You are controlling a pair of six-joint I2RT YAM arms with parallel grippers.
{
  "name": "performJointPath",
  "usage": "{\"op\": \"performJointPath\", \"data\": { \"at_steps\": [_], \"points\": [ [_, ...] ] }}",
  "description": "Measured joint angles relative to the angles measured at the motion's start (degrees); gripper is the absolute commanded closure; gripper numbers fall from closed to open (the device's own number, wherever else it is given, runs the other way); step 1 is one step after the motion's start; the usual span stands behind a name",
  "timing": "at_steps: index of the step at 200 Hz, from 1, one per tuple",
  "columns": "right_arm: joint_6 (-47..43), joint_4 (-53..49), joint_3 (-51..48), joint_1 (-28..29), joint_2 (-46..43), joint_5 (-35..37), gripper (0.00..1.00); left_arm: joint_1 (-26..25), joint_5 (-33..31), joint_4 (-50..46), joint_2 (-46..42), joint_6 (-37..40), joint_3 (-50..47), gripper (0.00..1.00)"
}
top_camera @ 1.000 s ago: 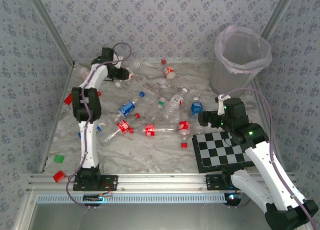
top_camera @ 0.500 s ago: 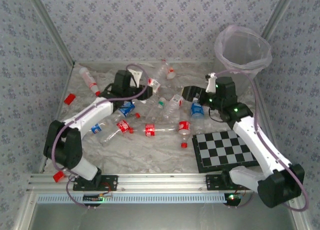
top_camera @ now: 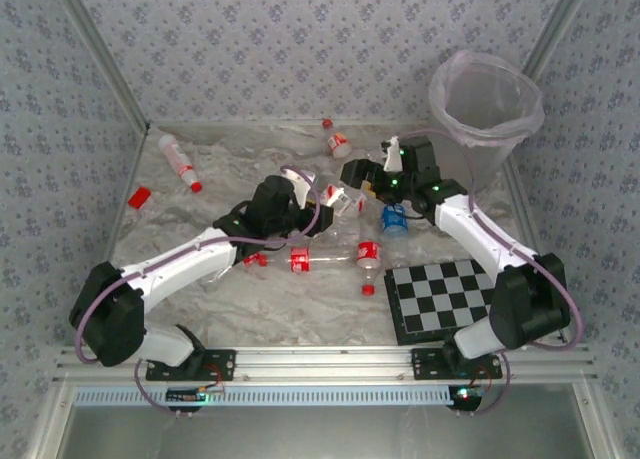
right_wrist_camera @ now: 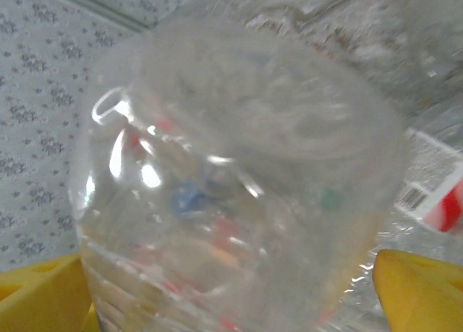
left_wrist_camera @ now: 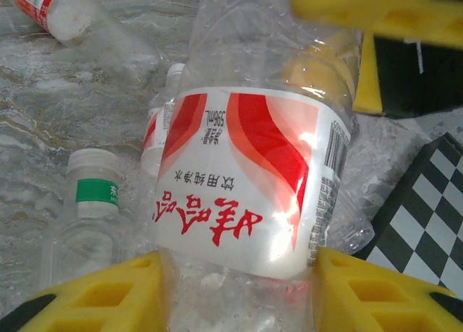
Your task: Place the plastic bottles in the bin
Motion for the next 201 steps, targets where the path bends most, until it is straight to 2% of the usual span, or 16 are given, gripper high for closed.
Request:
{"op": "performJointPath", "data": {
  "at_steps": [52, 94, 106, 133, 145, 163, 201],
  "points": [
    [-0.83, -0.24, -0.33, 0.57, -2.19, 2.12, 0.31, -0.76, -1.40, 0.28, 0.00, -0.04, -0.70, 0.52],
    [-1.81, -3.13, -0.37, 0.35, -5.25, 4.09, 0.44, -2.34, -1.66, 1.75, -0.09, -0.09, -0.92, 0.50],
    [-1.95, -3.80, -0.07, 0.31, -5.27, 4.09, 0.44, -2.62, -1.81, 1.73, -0.09, -0.07, -0.92, 0.41],
    [-3.93, -6.14, 1.77, -0.33, -5.27, 4.61, 0.46, -3.04, -1.79, 1.01, -0.66, -0.20, -0.92, 0.13],
    [-5.09, -7.23, 3.74, -1.36, -5.51, 5.22, 0.46, -3.28, -1.79, 0.61, -1.66, -0.28, -0.92, 0.06],
    [-7.32, -9.75, 7.54, -3.78, -6.60, 6.47, 0.47, -3.28, -2.10, -0.13, -4.83, -0.96, -1.20, 0.01],
    [-13.07, -14.56, 18.78, -13.42, -10.27, 12.61, 0.48, -3.23, -7.32, -4.61, -14.99, -0.90, -1.81, 0.01]
  ]
}}
